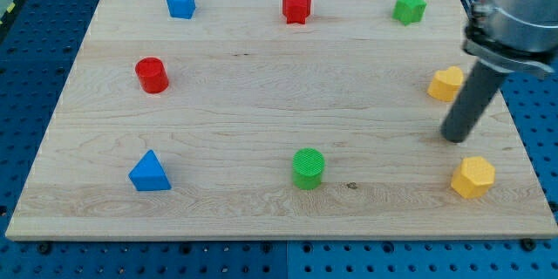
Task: Push the heart diagonally bottom right to the red star
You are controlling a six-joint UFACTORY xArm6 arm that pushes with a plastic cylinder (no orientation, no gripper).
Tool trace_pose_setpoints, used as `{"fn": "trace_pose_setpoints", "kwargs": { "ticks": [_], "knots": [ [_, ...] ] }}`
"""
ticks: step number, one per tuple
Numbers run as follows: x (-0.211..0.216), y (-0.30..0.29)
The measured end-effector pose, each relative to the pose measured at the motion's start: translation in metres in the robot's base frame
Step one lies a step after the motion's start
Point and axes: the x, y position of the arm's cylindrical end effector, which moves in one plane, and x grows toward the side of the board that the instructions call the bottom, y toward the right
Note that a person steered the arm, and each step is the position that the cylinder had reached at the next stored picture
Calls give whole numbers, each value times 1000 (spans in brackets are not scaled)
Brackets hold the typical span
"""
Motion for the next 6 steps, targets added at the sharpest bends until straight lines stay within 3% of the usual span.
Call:
{"fn": "trace_pose_setpoints", "kwargs": {
  "ticks": [2,3,4,6],
  "knots": [
    [-44,76],
    [-82,47],
    [-88,-33],
    [-86,-47]
  ]
}}
